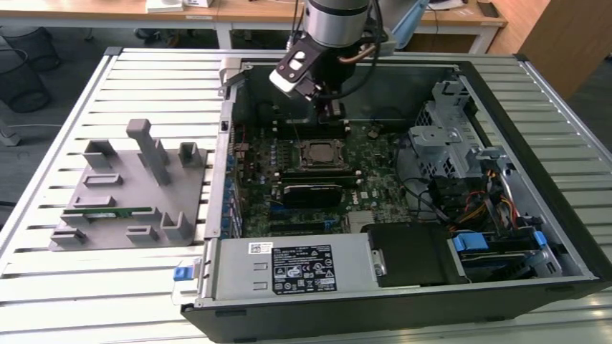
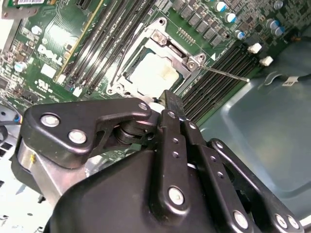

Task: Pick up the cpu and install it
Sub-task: 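Install the first cpu locking lever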

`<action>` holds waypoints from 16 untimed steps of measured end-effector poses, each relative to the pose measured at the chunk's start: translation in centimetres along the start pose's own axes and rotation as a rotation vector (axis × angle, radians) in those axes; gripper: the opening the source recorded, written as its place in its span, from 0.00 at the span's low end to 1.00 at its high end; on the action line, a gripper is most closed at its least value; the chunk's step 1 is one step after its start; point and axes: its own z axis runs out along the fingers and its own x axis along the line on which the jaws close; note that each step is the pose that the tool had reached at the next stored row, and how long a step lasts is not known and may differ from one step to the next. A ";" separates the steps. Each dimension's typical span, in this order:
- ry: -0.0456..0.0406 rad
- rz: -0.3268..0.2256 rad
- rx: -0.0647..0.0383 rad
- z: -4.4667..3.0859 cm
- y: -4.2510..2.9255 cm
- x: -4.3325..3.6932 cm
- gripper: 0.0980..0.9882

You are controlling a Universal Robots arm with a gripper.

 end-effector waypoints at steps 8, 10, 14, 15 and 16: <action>-0.0001 -0.059 0.002 0.00 0.00 0.00 0.01; -0.0001 -0.068 0.002 0.00 0.00 0.00 0.01; -0.0001 -0.087 0.003 0.00 0.00 0.00 0.01; 0.0000 -0.091 0.003 0.00 0.00 0.00 0.01; -0.0001 -0.096 0.003 0.00 0.00 0.00 0.01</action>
